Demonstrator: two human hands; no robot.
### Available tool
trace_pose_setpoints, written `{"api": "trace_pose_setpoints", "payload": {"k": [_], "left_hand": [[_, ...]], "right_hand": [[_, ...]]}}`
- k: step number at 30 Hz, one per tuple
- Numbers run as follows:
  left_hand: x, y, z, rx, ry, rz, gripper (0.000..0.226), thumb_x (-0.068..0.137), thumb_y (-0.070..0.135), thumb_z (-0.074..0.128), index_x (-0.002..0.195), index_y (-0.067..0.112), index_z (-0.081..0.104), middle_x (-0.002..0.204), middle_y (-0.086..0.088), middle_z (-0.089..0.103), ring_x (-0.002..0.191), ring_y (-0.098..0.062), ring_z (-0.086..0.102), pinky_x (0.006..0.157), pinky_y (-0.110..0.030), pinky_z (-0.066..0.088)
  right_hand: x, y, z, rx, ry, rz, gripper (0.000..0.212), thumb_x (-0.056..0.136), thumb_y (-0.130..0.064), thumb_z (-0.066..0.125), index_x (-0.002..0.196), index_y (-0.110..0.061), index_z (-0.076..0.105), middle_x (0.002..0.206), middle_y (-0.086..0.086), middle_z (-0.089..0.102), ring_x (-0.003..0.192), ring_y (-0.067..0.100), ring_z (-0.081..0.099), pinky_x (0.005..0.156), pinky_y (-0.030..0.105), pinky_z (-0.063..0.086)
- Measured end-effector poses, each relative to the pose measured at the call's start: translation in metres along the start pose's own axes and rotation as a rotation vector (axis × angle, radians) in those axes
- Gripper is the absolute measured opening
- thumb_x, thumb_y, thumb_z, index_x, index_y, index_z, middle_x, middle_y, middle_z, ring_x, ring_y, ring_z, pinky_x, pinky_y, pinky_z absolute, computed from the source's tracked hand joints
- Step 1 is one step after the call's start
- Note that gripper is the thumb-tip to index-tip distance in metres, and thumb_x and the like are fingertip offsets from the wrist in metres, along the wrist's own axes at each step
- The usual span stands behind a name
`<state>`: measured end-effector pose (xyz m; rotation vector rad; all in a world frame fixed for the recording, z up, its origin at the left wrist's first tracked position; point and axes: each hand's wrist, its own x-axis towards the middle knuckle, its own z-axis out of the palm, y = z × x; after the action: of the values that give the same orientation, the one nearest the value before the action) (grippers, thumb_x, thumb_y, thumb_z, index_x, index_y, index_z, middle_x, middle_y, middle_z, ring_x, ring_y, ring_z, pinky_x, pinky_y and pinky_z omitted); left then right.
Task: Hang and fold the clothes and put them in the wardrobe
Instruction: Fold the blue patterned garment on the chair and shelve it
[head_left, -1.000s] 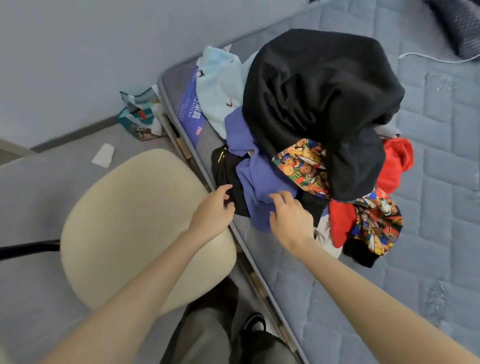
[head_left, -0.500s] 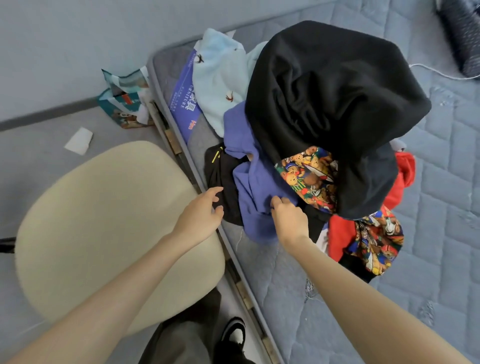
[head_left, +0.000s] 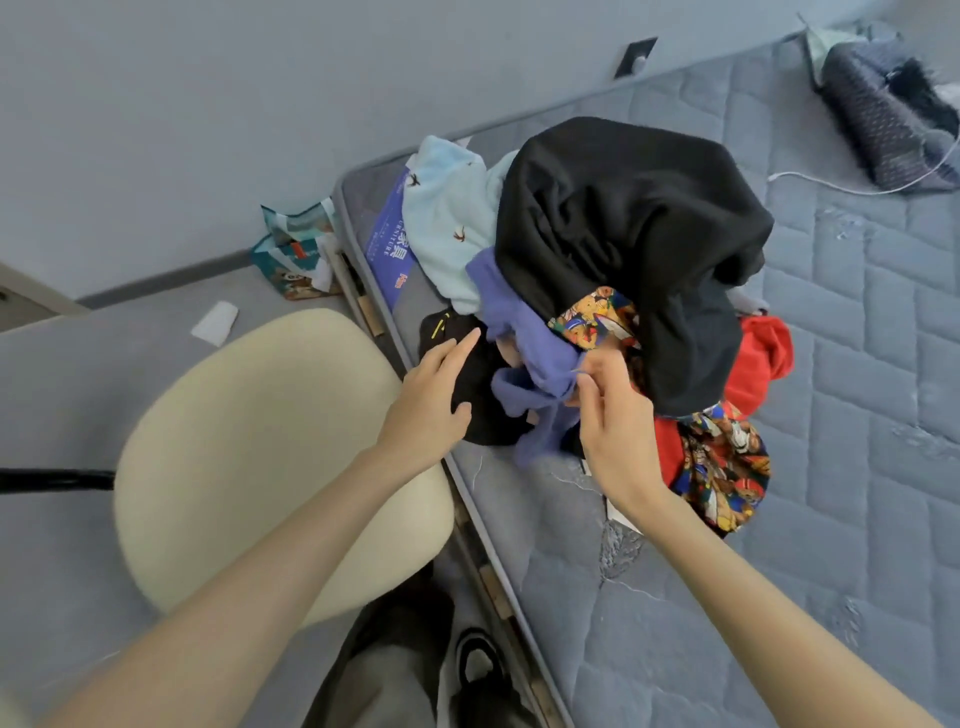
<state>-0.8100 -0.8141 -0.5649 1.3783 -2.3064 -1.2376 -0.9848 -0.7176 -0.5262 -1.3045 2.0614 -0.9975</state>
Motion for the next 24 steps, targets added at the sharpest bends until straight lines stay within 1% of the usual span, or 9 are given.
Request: {"api": "trace_pose_setpoints", "payload": {"k": [2,5,10,13,14,17,19,21,24], "left_hand": [[-0.006,0.026,-0.004,0.02,0.006,0.023,0.085,0.084,0.005,0.059,0.151,0.033,0.015,0.155,-0.001,0.02,0.139,-0.028,0.025,0.111,-0.04,0.029],[-0.02,0.065,-0.007,0.035,0.064,0.071,0.088,0.084,0.009,0.064,0.151,0.033,0.014,0.154,-0.002,0.021,0.139,-0.029,0.025,0.111,-0.039,0.028],[-0.046,0.132,-0.02,-0.04,0.141,0.19,0.088,0.081,0.021,0.071,0.151,0.029,0.019,0.149,-0.001,0.035,0.137,-0.023,0.033,0.11,-0.04,0.033],[-0.07,0.168,-0.028,-0.067,0.133,0.204,0.071,0.077,0.042,0.071,0.138,0.035,0.036,0.121,0.008,0.061,0.111,-0.016,0.058,0.087,-0.026,0.045],[-0.08,0.174,-0.029,-0.036,0.165,0.188,0.06,0.079,0.045,0.065,0.131,0.036,0.039,0.11,0.005,0.065,0.101,-0.02,0.062,0.078,-0.028,0.045],[-0.113,0.179,-0.044,-0.159,0.319,0.119,0.03,0.091,0.022,0.055,0.119,0.029,0.047,0.1,-0.001,0.067,0.092,-0.027,0.062,0.069,-0.03,0.044],[-0.137,0.175,-0.067,-0.247,0.429,0.096,0.019,0.092,0.01,0.055,0.103,0.024,0.05,0.09,0.007,0.063,0.086,-0.021,0.06,0.068,-0.022,0.044],[-0.164,0.169,-0.096,-0.239,0.499,0.072,0.018,0.092,0.007,0.054,0.093,0.025,0.049,0.084,0.011,0.06,0.078,-0.014,0.056,0.068,-0.02,0.043],[-0.207,0.163,-0.139,-0.272,0.59,0.023,0.03,0.093,0.004,0.049,0.086,0.033,0.048,0.081,0.01,0.06,0.073,-0.011,0.054,0.064,-0.023,0.043]], "right_hand": [[-0.001,-0.028,-0.033,0.023,0.0,-0.11,0.008,0.1,-0.007,0.041,0.093,-0.008,0.045,0.073,0.014,0.05,0.059,0.018,0.039,0.057,0.027,0.034],[-0.005,-0.072,-0.081,0.09,0.016,-0.227,0.008,0.099,-0.008,0.043,0.094,-0.015,0.046,0.081,0.007,0.059,0.067,0.01,0.05,0.063,0.019,0.039],[-0.027,-0.141,-0.15,0.313,-0.032,-0.275,0.011,0.1,-0.01,0.041,0.093,-0.018,0.045,0.07,0.009,0.057,0.063,0.018,0.049,0.059,0.028,0.039],[-0.044,-0.18,-0.181,0.541,-0.092,-0.251,0.019,0.1,-0.003,0.038,0.09,-0.017,0.046,0.068,0.002,0.057,0.063,0.014,0.049,0.06,0.027,0.042],[-0.049,-0.191,-0.189,0.627,-0.113,-0.226,0.02,0.1,-0.001,0.037,0.09,-0.017,0.046,0.066,-0.002,0.058,0.061,0.012,0.051,0.058,0.024,0.044],[-0.058,-0.217,-0.207,0.812,-0.13,-0.159,0.019,0.102,-0.006,0.038,0.09,-0.017,0.046,0.06,-0.007,0.059,0.054,0.007,0.051,0.052,0.019,0.043],[-0.06,-0.228,-0.214,0.864,-0.093,-0.111,0.019,0.103,-0.008,0.039,0.088,-0.019,0.045,0.057,-0.006,0.056,0.05,0.007,0.046,0.048,0.02,0.037],[-0.061,-0.236,-0.212,0.849,-0.038,-0.05,0.022,0.103,-0.008,0.038,0.085,-0.019,0.043,0.06,-0.002,0.052,0.048,0.008,0.043,0.045,0.02,0.035],[-0.061,-0.25,-0.191,0.73,0.003,0.023,0.024,0.101,-0.007,0.037,0.082,-0.02,0.041,0.077,0.003,0.049,0.065,0.013,0.045,0.056,0.023,0.039]]}}
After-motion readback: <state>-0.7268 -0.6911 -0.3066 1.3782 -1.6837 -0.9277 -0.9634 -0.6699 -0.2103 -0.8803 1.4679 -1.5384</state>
